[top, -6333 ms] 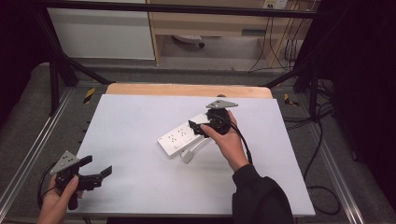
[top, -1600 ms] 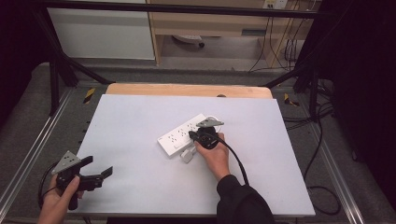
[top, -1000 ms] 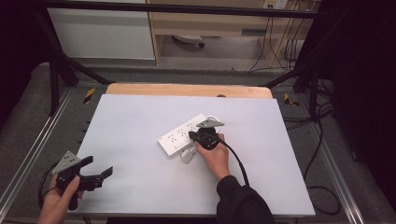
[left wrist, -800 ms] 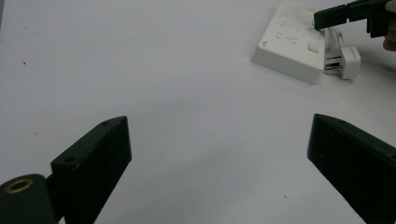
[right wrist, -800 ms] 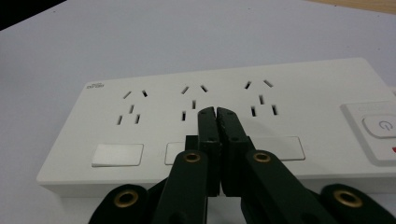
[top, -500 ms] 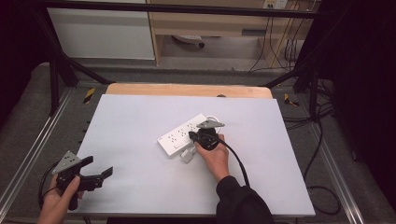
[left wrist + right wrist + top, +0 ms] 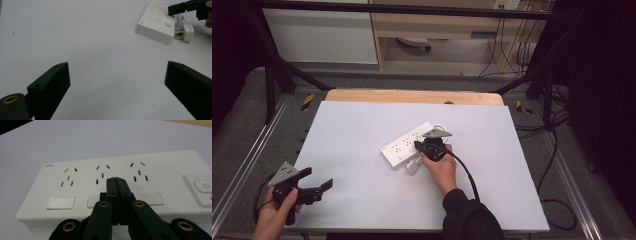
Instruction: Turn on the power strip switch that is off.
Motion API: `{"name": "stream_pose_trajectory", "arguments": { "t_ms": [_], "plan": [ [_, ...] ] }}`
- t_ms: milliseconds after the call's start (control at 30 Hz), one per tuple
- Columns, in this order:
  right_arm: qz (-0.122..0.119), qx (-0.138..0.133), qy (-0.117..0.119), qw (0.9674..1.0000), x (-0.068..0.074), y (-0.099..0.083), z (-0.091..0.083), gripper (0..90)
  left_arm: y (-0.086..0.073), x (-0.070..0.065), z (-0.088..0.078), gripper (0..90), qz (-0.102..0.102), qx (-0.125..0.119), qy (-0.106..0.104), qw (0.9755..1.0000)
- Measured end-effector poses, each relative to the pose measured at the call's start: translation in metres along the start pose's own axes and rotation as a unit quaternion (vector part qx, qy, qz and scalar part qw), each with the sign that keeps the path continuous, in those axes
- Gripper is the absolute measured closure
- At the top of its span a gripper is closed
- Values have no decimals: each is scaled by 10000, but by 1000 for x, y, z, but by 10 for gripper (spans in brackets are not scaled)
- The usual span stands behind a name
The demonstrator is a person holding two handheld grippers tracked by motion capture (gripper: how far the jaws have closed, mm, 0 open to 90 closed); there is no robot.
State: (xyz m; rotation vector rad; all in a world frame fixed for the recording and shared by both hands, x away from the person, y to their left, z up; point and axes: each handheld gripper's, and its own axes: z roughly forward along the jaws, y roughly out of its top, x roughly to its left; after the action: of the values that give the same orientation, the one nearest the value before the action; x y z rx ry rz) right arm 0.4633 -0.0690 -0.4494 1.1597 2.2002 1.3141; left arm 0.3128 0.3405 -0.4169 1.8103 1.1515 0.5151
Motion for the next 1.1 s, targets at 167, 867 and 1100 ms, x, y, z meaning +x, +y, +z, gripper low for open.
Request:
{"name": "stream_pose_trajectory", "arguments": {
  "t_ms": [167, 867, 1100],
  "plan": [
    [-48, 26, 36, 10000, 3, 1, 1, 900, 0, 0, 0, 62, 1, 1, 7, 10000],
    [-33, -202, -104, 9997, -2, 22, -35, 489, -1, 1, 1, 63, -46, 32, 18, 10000],
    [97, -247, -326, 9991, -13, 29, -52, 217, 0, 0, 1, 63, -30, 48, -6, 10000]
  ]
}}
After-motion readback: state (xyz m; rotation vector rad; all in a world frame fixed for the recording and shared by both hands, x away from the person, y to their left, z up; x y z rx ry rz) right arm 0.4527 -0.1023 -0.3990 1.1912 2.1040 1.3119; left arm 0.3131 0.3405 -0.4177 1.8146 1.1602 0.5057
